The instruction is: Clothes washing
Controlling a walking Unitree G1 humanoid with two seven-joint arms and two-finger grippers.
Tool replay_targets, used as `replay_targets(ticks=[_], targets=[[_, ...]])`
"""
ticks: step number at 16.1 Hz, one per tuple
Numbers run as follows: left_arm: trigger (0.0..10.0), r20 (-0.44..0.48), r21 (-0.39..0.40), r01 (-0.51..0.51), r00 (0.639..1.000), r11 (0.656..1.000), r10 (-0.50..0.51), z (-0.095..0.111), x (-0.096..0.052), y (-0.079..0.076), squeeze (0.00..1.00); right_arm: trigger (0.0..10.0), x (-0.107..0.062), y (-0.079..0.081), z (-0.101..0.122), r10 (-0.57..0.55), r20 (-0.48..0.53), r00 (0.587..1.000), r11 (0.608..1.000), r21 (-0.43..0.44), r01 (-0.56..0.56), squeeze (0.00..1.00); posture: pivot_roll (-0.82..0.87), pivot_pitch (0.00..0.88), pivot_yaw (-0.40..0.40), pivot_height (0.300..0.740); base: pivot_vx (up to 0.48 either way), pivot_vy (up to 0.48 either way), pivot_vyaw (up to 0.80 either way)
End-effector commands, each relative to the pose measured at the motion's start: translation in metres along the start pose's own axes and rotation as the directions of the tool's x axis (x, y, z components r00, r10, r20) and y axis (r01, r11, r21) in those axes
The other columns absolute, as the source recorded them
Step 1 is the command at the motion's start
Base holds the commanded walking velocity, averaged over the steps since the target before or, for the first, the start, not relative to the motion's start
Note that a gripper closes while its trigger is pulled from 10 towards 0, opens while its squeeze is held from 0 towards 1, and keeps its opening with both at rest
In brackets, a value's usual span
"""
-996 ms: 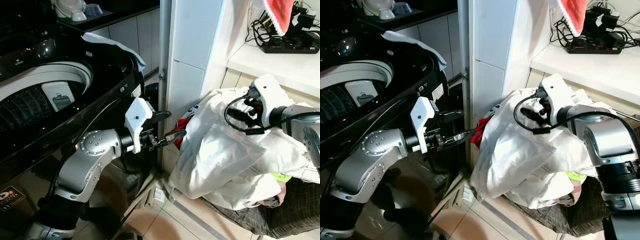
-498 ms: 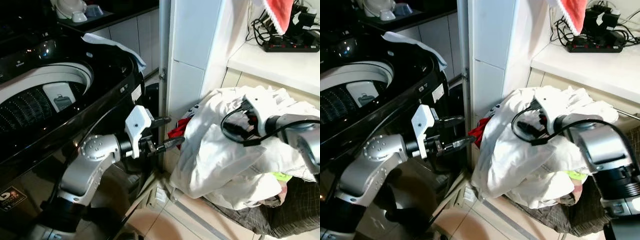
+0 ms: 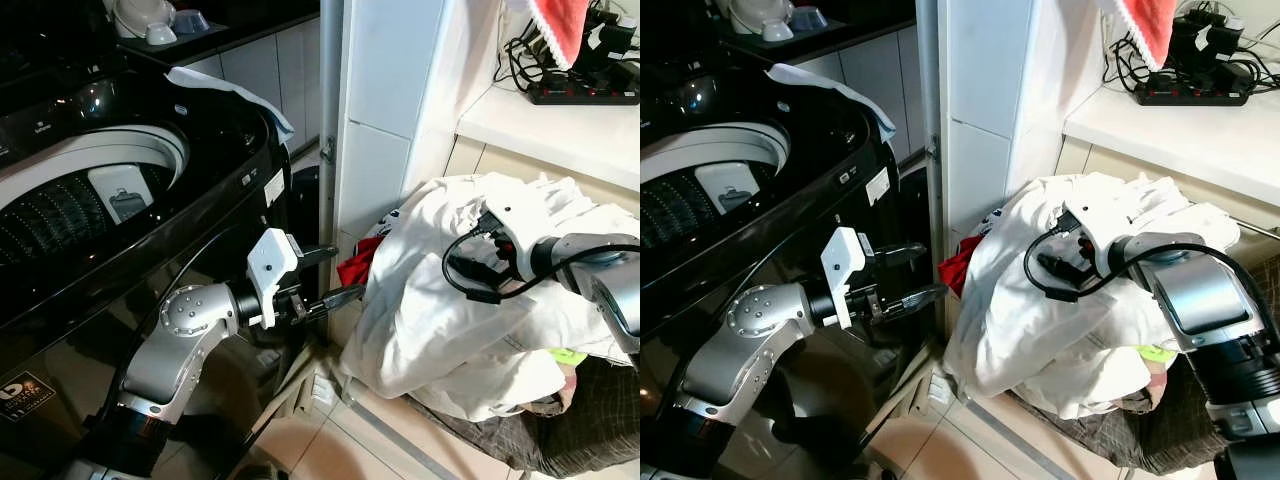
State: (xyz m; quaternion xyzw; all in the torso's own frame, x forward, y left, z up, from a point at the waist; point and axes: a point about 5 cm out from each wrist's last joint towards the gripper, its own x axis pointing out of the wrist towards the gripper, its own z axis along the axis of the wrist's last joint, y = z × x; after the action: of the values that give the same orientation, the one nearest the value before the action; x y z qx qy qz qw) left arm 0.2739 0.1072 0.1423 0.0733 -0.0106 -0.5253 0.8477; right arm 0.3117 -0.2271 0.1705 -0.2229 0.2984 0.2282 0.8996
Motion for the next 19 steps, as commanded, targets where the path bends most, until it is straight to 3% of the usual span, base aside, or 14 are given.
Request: replay_targets(ticks=[1,2,19], targets=[[10.0,-0.013,0.020,-0.009,1.000,1.000,0.009,-0.0011,-0.0031,0.0035,0.00,4.9,-0.0005,0.0001,-0.0053,0.002,-0.027,1.000,1.000,-0.013,-0.003,0.00,0.01,0.000,0.044,0.740,0.000,0.000,0.00],[10.0,-0.021,0.027,-0.018,1.000,0.999,0.018,-0.0036,-0.0034,0.0054,0.00,0.0,-0.0002,0.0005,-0.0076,0.002,-0.031,1.000,1.000,-0.005,-0.002,0.00,0.01,0.000,0.042,0.740,0.000,0.000,0.00],[10.0,-0.021,0.021,-0.031,0.999,0.999,0.032,-0.0065,0.0013,0.0066,0.00,0.0,-0.0075,-0.0087,-0.0047,-0.044,0.020,0.999,0.998,0.045,0.043,0.00,0.00,0.000,0.040,0.740,0.000,0.000,0.00]])
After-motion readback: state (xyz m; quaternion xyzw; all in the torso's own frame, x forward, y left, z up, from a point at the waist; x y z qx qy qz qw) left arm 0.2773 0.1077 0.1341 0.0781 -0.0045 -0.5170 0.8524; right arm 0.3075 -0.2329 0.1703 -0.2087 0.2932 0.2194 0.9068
